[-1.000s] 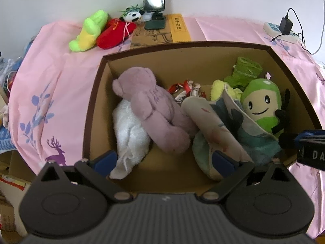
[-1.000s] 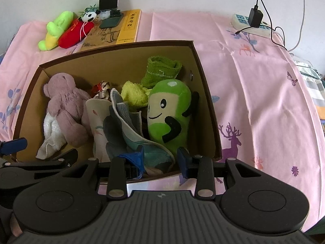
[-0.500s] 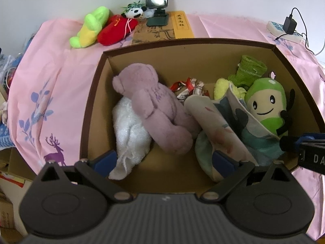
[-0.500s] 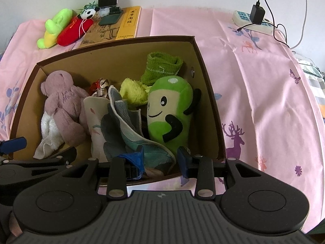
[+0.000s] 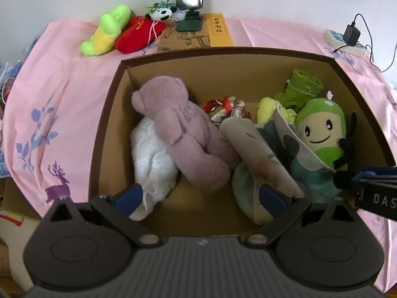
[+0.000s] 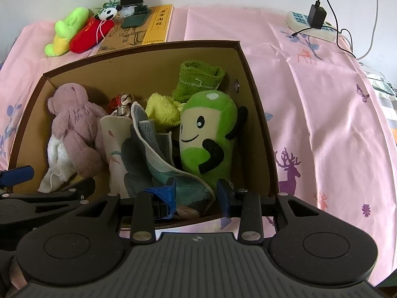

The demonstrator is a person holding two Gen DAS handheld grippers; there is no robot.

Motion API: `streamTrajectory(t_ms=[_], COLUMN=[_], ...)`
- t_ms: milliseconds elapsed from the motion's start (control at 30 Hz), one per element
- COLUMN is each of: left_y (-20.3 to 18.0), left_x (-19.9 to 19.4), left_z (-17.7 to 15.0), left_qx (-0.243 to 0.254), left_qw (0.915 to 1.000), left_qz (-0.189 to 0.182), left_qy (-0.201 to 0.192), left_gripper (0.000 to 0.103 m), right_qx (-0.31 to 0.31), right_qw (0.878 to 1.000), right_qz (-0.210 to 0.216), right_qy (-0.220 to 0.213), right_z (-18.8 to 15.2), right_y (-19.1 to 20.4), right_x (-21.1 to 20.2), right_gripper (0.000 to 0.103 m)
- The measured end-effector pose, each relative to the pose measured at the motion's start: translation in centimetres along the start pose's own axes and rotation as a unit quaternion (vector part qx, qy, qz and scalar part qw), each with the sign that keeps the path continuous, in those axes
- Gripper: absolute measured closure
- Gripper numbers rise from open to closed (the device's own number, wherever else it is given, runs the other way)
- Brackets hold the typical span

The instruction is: Organize soft objects

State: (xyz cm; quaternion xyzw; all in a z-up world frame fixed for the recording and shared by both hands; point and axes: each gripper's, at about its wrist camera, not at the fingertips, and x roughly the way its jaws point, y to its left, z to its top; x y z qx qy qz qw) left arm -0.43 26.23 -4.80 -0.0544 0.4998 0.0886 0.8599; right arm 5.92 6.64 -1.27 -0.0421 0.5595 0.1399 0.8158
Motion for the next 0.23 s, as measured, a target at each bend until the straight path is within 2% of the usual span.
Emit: streamTrajectory(t_ms=[100, 233], left_y=[-0.04, -0.03], left_x=[-0.31, -0.15], left_z=[-0.09, 0.16], left_qx=[0.002, 0.003], left_qw=[0.9998, 0.9998], left_qz=[0.005, 0.009], left_qy=[-0.019, -0.016], left_gripper=[0.005, 0.005], right_qx=[-0.001, -0.003], right_qw=[1.000, 1.000], right_qz=[0.000, 0.000], right_qy=[0.001, 0.003], right_z=[-0.03, 0.06], right_y=[0.02, 0.05], right_x=[0.11, 0.28], right_gripper=[0.084, 0.084])
